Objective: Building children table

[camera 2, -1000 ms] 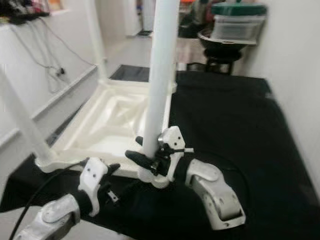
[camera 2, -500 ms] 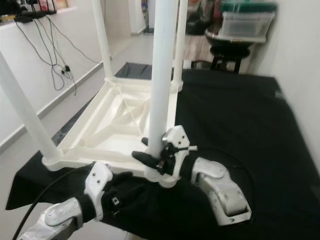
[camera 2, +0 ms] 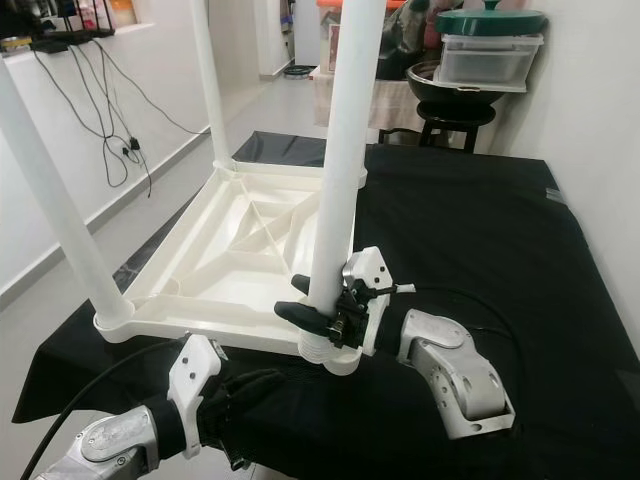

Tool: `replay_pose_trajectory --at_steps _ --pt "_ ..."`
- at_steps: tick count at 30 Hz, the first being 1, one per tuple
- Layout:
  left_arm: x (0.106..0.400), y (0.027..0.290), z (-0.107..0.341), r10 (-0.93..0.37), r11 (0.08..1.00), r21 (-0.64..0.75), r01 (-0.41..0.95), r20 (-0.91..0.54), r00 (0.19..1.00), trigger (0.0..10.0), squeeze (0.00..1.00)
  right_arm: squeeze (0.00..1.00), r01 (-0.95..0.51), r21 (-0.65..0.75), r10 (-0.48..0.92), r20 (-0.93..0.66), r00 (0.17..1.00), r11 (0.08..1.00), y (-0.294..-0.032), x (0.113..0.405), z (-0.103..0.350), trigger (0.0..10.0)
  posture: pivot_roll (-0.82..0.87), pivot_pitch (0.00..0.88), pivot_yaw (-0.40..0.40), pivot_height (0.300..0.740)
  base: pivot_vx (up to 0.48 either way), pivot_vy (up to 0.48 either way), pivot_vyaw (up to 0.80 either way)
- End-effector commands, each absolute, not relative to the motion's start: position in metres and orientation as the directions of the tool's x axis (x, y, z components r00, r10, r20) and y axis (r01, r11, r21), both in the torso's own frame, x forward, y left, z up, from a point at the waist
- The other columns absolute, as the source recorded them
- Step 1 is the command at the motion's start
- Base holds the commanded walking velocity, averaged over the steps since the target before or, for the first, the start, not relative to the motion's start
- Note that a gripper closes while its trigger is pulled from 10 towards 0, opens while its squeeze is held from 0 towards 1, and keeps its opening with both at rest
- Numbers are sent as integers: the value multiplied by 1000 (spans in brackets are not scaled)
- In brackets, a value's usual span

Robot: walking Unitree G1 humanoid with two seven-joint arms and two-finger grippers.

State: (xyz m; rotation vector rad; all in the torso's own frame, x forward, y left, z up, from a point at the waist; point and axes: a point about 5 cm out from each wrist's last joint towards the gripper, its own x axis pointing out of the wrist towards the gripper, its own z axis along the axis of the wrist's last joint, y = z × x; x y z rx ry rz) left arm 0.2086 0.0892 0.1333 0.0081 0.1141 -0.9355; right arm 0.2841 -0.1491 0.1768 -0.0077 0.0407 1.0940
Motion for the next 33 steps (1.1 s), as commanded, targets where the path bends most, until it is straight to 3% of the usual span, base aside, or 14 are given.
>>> replay_pose_trajectory --at_steps 1,2,3,4,20,33 --pt "204 91 134 -811 580 -37 814 -116 573 549 0 0 -898 -4 898 -38 439 439 -149 286 178 10000 -37 76 3 740 0 0 0" --pt "204 91 134 -811 580 -37 814 -116 573 549 0 0 -898 -4 898 -38 439 439 -149 286 178 10000 -37 76 3 740 0 0 0" --pt "202 92 135 -810 581 -29 813 -120 574 7725 0 0 -901 -22 900 -50 434 433 -151 288 177 10000 -34 86 6 740 0 0 0" --pt "202 94 137 -804 587 -15 809 -120 582 10000 0 0 -892 -47 891 -57 451 449 -151 292 176 10000 -29 97 7 740 0 0 0" --pt "198 104 156 -783 610 78 789 -97 615 10000 0 0 -847 -123 853 -6 522 518 -148 314 184 10000 27 169 43 740 0 0 0" --pt "183 117 165 -775 622 58 781 -95 625 10000 0 0 -907 -119 911 -36 411 404 -166 308 183 10000 79 240 98 740 0 0 0"
